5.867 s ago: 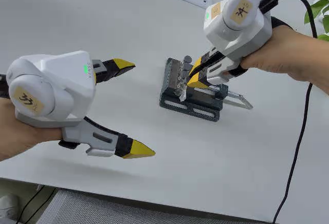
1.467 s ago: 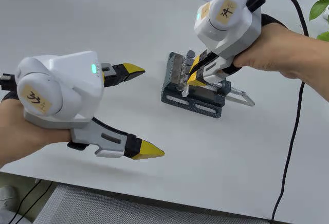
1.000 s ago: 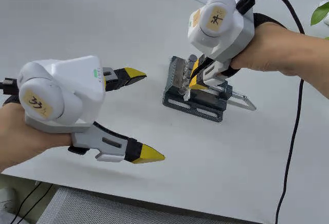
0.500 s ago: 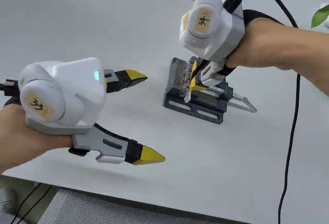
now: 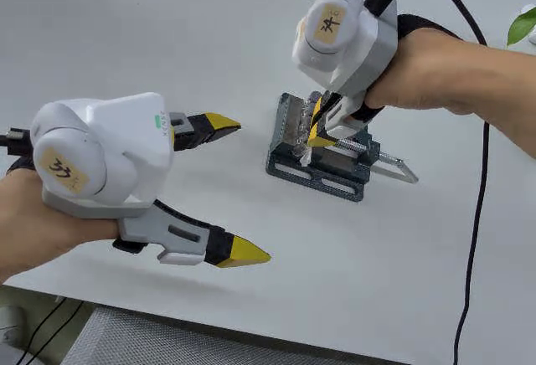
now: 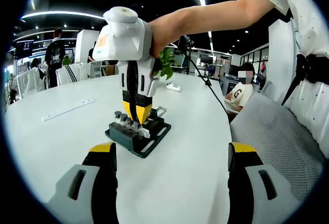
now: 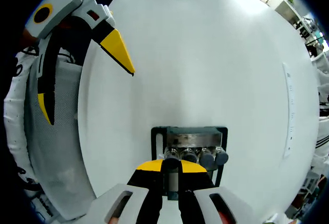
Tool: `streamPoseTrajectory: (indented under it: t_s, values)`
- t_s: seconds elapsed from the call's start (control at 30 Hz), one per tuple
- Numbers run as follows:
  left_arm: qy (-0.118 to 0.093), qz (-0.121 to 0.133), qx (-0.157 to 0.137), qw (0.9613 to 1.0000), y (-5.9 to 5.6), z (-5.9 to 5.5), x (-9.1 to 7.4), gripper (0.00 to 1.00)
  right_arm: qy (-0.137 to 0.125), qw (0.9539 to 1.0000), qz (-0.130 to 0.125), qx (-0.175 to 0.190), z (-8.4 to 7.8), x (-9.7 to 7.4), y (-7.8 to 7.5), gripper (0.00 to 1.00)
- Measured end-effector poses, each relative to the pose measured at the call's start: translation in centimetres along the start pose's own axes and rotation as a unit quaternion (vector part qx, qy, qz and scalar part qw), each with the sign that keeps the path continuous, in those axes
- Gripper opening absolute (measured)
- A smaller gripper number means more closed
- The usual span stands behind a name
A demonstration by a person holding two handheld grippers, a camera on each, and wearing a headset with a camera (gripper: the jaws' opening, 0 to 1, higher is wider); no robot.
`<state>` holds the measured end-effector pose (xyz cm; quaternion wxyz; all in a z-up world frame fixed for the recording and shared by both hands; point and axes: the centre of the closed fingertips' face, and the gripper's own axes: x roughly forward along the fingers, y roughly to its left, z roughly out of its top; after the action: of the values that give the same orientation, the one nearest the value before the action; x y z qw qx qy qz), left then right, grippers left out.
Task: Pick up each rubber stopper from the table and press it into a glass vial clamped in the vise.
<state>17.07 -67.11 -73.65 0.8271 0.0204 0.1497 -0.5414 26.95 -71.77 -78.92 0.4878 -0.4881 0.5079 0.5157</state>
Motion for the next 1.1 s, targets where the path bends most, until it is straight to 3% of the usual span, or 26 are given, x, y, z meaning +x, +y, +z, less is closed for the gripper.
streamPoseTrajectory:
  t_s: [0.43, 1.1]
  values:
    - [-0.002, 0.002, -0.003, 1.0, -0.02, -0.06, -0.1, 0.88, 0.022, 0.9997, -0.005, -0.009, -0.17, 0.03, -0.02, 0.05]
    - [-0.002, -0.001, -0.001, 1.0, -0.13, 0.32, 0.08, 0.88, -0.021, 0.9998, -0.003, -0.007, 0.03, -0.11, 0.2, 0.06]
